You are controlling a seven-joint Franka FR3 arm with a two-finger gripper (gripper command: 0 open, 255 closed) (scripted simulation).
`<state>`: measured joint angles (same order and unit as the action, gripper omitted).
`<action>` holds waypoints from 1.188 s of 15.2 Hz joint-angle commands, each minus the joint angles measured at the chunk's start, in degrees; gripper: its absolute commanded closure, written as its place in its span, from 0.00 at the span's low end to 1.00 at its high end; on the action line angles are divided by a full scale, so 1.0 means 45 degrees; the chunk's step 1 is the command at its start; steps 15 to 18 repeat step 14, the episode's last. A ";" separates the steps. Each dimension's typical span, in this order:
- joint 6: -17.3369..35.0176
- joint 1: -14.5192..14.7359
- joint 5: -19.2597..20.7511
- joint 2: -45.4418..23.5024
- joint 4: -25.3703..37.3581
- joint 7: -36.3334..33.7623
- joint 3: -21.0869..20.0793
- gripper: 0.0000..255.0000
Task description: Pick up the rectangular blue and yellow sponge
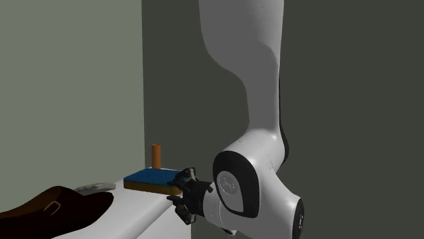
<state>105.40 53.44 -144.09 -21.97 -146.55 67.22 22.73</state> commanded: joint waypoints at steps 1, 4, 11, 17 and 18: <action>0.0309 0.0043 0.0150 0.0436 -0.0091 -0.0104 0.0087 1.00; 0.0817 0.0126 0.0341 0.1116 -0.0239 -0.0247 0.0183 1.00; 0.2077 0.0289 0.0793 0.2683 -0.0484 -0.0620 0.0337 1.00; 0.2292 0.0309 0.0869 0.2936 -0.0511 -0.0688 0.0350 1.00; 0.2292 0.0309 0.0869 0.2936 -0.0511 -0.0688 0.0350 1.00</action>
